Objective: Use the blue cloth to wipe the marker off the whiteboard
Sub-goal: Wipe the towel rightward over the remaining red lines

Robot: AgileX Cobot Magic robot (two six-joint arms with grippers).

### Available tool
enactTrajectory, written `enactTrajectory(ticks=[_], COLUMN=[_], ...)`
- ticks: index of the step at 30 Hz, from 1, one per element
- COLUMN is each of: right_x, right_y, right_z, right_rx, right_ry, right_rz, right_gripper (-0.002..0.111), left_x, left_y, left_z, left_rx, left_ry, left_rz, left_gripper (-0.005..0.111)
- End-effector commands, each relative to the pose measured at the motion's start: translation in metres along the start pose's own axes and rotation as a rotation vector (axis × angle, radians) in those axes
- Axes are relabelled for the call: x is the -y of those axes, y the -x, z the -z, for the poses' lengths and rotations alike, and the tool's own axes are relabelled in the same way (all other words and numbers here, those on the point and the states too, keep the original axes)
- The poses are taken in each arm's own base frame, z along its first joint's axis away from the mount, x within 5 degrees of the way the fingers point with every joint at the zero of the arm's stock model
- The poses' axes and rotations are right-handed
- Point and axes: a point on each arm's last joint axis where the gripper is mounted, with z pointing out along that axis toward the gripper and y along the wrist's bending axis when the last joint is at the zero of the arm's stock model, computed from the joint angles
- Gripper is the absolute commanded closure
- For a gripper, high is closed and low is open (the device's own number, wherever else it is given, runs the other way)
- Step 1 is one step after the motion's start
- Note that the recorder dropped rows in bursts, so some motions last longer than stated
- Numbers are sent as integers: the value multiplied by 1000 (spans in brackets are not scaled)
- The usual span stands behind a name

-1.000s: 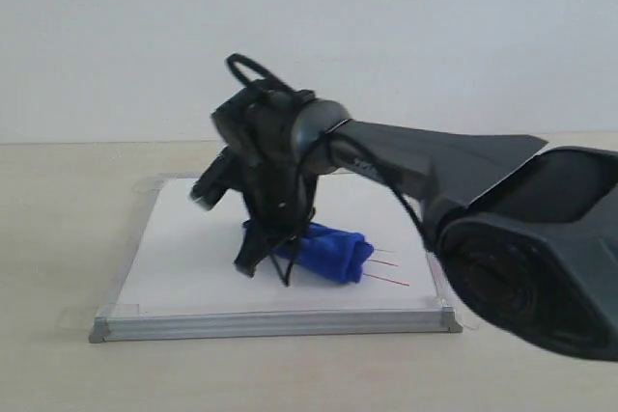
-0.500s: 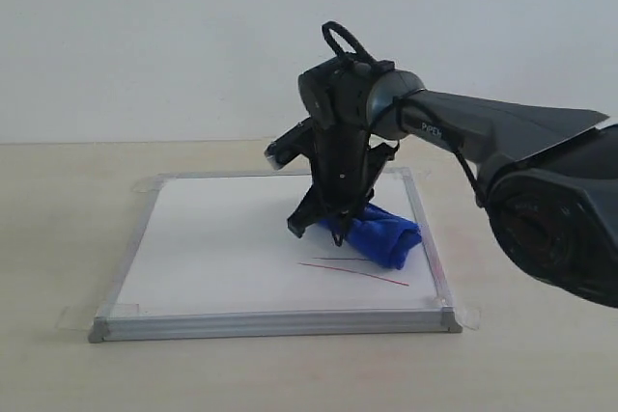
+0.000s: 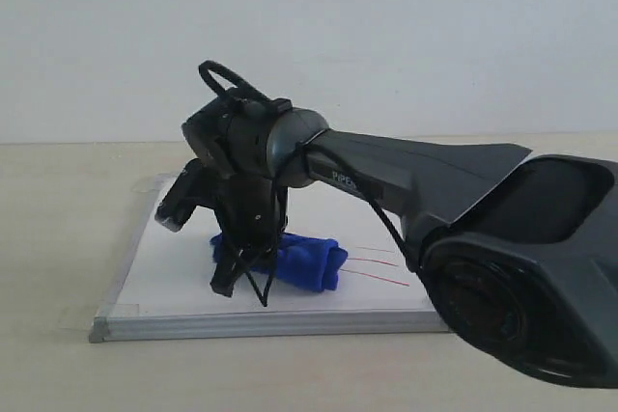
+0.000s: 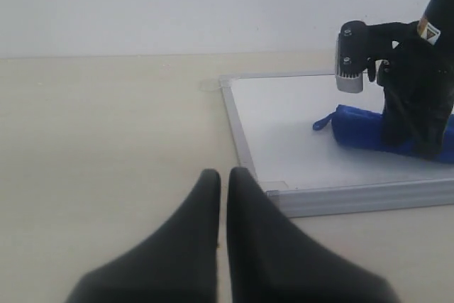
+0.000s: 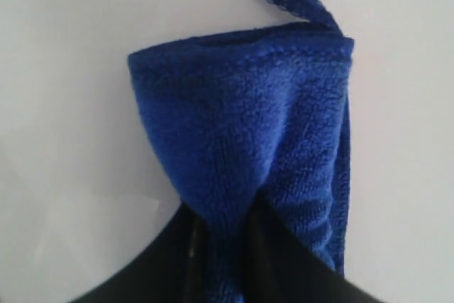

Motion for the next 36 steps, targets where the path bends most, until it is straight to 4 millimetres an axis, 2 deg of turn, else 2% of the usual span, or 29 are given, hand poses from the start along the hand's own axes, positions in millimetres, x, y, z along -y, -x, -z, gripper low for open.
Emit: enactTrajectory(ticks=[1,5,8,10,13,15,21,25,27,31,34,36], right_x=[43,78,92,94,87,73,13,-15,-20,-12,7,26], right_y=[-26,-51,-64,-66,-63,-54,-17,0,3,0,-9,-20], right_z=[-13,-19,-24,-26,-27,-26,-12,7,14,14,8,2], right_rx=[-119,-162,-166,-165,-151,-123,3,45,48,42,21,-9], right_ry=[-197,-257,-232,-195,-110,-10,238,250,222,210,193,155], right_rz=[-198,-387,-486,-502,-455,-388,-113,-17,7,-37,-128,-217], right_gripper=[108,108,108,108,108,108,108,108,108,108,108,108], left_x=[0,0,0,0,0,0,0,0,0,0,0,0], left_y=[-1,-1,-1,-1,-1,-1,-1,-1,-1,-1,-1,-1], left_z=[0,0,0,0,0,0,0,0,0,0,0,0], left_rx=[-2,-2,-2,-2,-2,-2,-2,-2,-2,-2,-2,-2], left_ry=[2,2,2,2,2,2,2,2,2,2,2,2], left_rz=[13,13,13,13,13,13,13,13,13,13,13,13], left_gripper=[103,103,103,103,103,103,103,103,103,103,103,103])
